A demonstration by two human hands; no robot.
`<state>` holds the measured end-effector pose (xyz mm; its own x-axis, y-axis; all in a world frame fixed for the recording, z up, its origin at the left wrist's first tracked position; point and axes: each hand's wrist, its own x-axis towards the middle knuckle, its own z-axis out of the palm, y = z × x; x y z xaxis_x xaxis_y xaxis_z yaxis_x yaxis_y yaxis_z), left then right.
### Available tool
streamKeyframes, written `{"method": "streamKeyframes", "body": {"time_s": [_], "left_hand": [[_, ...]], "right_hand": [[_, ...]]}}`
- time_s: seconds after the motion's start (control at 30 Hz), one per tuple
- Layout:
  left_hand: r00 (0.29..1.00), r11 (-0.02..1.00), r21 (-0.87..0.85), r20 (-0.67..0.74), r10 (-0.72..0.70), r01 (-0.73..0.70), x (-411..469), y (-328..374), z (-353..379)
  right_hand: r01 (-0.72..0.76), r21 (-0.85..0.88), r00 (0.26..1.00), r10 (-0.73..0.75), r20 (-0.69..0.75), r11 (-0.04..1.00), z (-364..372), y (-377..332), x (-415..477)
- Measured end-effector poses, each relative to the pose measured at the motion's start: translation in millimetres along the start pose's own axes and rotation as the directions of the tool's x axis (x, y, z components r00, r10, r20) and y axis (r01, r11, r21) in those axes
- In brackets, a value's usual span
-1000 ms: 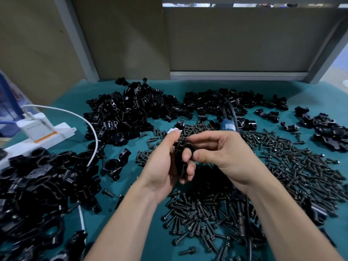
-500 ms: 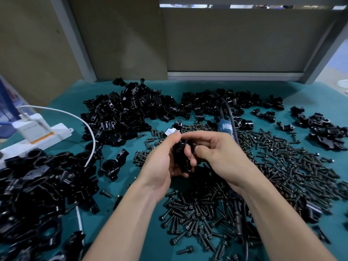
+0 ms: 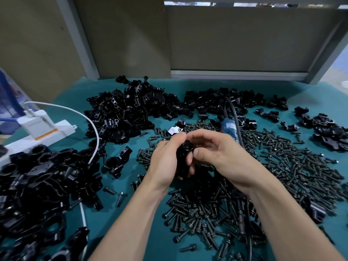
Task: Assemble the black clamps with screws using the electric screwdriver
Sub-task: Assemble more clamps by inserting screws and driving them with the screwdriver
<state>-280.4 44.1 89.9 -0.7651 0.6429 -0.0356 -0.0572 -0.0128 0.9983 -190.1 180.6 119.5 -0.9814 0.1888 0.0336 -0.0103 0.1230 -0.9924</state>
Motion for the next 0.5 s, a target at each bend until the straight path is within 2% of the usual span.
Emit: {"method": "streamKeyframes", "body": {"time_s": [0.1, 0.2, 0.3, 0.37, 0.5], "left_hand": [[0.999, 0.990, -0.132, 0.011, -0.043, 0.044, 0.8, -0.1, -0.6], [0.995, 0.967, -0.239, 0.044, -0.085, 0.093, 1.1, -0.4, -2.9], [0.990, 0.973, -0.193, 0.088, -0.109, 0.124, -1.3, 2.0, -3.5], [0.992, 0.986, -0.132, 0.083, -0.091, 0.102, -2.1, 3.7, -2.0], [0.996, 0.988, -0.151, 0.080, -0.030, 0.042, 1.0, 5.9, 0.2]], "right_hand": [[0.004, 0.037, 0.999, -0.006, 0.046, 0.999, -2.0, 1.9, 0.6], [0.015, 0.027, 1.000, -0.014, -0.016, 1.000, -2.9, 4.6, 1.0], [0.038, 0.019, 0.996, -0.036, -0.075, 0.999, -0.1, 4.8, 1.0], [0.037, 0.010, 0.991, -0.035, -0.132, 0.999, 1.1, 4.0, 2.3], [0.072, 0.088, 0.964, -0.047, -0.263, 0.993, -1.5, 1.6, 4.2]]}}
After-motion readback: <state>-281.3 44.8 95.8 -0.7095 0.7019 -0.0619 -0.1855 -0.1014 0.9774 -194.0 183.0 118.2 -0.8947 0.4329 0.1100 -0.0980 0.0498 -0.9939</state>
